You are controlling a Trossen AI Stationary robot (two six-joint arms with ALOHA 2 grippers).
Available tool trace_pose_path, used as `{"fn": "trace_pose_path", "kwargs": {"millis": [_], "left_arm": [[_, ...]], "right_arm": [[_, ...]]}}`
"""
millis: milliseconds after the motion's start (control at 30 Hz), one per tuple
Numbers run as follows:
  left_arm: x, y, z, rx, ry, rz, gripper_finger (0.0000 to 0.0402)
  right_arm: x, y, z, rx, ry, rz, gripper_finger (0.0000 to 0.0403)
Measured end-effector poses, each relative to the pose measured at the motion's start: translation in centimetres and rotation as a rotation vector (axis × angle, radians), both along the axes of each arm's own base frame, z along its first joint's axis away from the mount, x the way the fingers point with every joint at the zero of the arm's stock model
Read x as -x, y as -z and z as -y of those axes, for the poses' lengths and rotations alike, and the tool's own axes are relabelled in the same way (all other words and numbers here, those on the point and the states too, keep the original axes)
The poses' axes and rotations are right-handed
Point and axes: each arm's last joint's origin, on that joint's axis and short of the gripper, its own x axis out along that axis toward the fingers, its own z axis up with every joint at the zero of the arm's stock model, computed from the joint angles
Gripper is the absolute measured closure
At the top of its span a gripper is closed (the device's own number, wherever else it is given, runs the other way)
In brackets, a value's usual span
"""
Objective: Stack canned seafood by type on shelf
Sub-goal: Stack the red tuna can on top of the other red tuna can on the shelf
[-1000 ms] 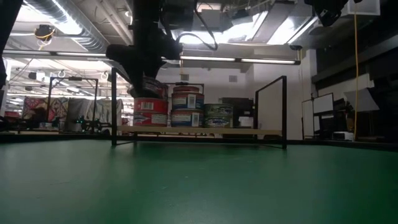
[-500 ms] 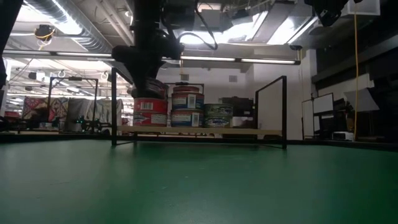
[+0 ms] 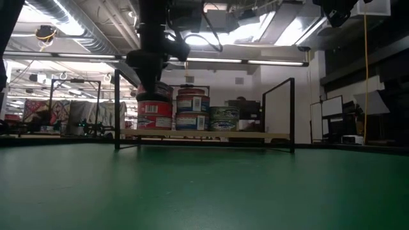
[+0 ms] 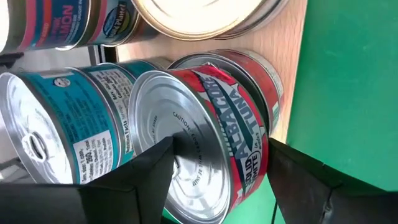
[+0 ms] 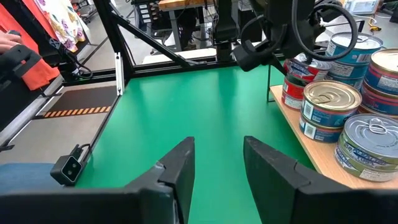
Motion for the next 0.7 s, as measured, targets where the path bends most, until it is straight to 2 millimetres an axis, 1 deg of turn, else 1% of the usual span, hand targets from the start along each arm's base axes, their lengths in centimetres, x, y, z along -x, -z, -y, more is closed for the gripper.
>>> {"fn": "trace_pose_path", "kwargs": {"millis": [67,233,600,633,700], "left_arm": [[-0.06,0.01,-0.01,-0.003,-0.025,0.02,0.0164],[-0.43,-0.01,-0.01,-0.009,-0.023,0.058,0.0164],[-0.45,-0.01,-0.05,-0.007,0.059,0.017,0.0164],[-0.44,-0.01,-0.05,-0.005,0.063,0.015,0.0164],[-0.45,0.0,-0.03,0.002,0.064,0.016,0.0164]], "right_arm": [[0.0,0.0,0.0,0.0,0.0,0.0,0.0267],[0.0,0.0,0.0,0.0,0.0,0.0,0.0267],[0.01,0.04,0.0,0.004,-0.002,-0.004,0.0267],[0.13,0.09,0.02,0.012,-0.01,-0.01,0.0267],[0.98,0.08,0.21,0.023,-0.019,-0.018,0.0267]]}}
